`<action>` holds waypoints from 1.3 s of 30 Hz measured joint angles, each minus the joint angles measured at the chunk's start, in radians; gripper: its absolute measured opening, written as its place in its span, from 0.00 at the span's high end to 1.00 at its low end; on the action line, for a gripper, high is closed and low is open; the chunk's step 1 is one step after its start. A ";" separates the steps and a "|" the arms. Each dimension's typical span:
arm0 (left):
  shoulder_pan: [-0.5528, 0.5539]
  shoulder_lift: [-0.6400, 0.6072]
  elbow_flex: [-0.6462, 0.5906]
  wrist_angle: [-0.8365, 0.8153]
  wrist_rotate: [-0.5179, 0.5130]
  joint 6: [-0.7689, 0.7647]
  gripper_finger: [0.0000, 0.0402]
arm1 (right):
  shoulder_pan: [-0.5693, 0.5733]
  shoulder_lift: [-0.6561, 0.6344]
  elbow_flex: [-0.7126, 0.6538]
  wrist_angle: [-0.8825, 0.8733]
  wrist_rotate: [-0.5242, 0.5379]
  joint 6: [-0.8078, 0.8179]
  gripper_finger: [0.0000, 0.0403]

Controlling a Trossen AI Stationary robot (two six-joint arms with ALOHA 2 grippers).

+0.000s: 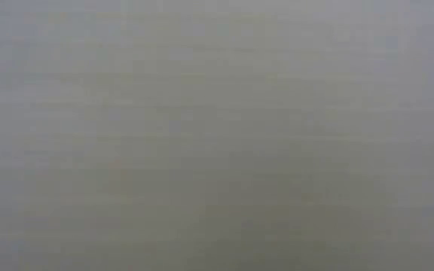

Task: Sort clothes
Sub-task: Put the black shirt into the bottom laundry bin

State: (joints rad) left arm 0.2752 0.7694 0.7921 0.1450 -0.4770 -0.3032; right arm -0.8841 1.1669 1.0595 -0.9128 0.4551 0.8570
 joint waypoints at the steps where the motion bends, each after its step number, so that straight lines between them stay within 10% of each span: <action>1: 0.000 0.000 0.000 0.000 0.000 0.000 0.98 | 0.011 0.015 0.000 0.010 0.011 0.015 0.39; 39: -0.010 0.000 0.000 0.000 0.023 -0.061 0.98 | -0.123 0.595 0.001 0.263 -0.174 -0.039 0.39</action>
State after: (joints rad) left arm 0.2653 0.7696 0.7921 0.1448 -0.4538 -0.3645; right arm -1.0072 1.7617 1.0607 -0.6494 0.2807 0.8182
